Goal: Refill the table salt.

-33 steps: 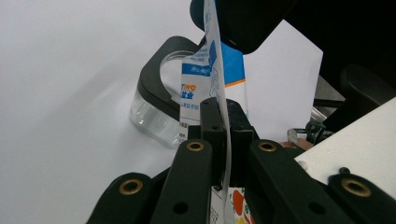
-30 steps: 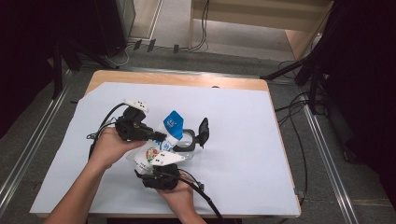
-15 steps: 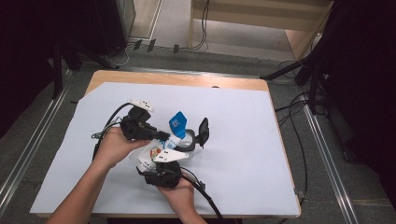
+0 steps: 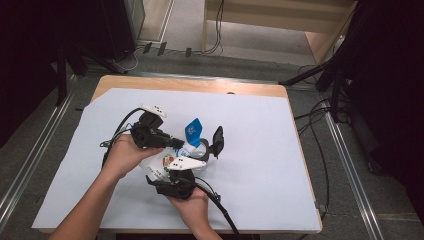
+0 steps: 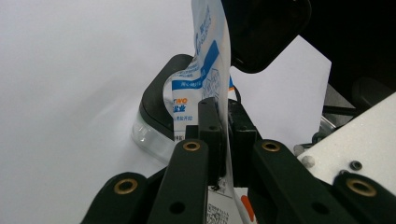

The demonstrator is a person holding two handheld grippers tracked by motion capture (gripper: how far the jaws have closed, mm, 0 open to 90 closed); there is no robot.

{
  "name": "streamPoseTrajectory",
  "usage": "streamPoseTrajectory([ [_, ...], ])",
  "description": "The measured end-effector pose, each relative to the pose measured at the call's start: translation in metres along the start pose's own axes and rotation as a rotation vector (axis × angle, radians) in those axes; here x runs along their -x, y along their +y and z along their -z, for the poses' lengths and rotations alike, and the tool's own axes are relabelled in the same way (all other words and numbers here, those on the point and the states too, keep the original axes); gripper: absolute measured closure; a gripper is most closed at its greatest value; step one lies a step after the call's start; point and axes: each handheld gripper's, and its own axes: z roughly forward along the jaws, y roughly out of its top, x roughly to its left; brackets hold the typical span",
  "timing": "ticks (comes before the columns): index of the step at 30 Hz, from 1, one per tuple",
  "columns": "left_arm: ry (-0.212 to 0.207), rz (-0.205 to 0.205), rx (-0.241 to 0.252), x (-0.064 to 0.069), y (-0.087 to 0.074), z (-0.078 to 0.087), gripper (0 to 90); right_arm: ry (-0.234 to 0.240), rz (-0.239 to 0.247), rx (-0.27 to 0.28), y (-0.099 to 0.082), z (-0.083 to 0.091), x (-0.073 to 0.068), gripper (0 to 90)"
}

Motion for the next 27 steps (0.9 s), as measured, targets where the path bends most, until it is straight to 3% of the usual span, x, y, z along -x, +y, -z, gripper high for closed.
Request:
streamPoseTrajectory([
  [5,0.017,-0.007,-0.011,0.0008,0.0013,0.0002,89.4,0.015,-0.013,-0.003,0.0013,-0.0012,-0.0005,59.9],
  [10,0.000,-0.006,-0.017,0.0014,0.0020,0.0005,89.7,0.029,0.003,-0.016,0.0026,-0.0023,-0.0025,54.8],
  [16,0.006,-0.005,-0.020,0.0035,0.0037,-0.0015,89.4,0.001,-0.016,-0.002,0.0031,-0.0033,-0.0010,60.3],
  [24,-0.043,-0.006,-0.023,0.0037,0.0041,0.0012,81.8,0.004,-0.059,0.035,0.0044,0.0032,0.0006,62.4],
  [27,-0.021,-0.016,-0.028,0.0051,0.0035,0.0030,84.3,-0.002,-0.051,0.034,0.0044,0.0035,0.0002,62.4],
])
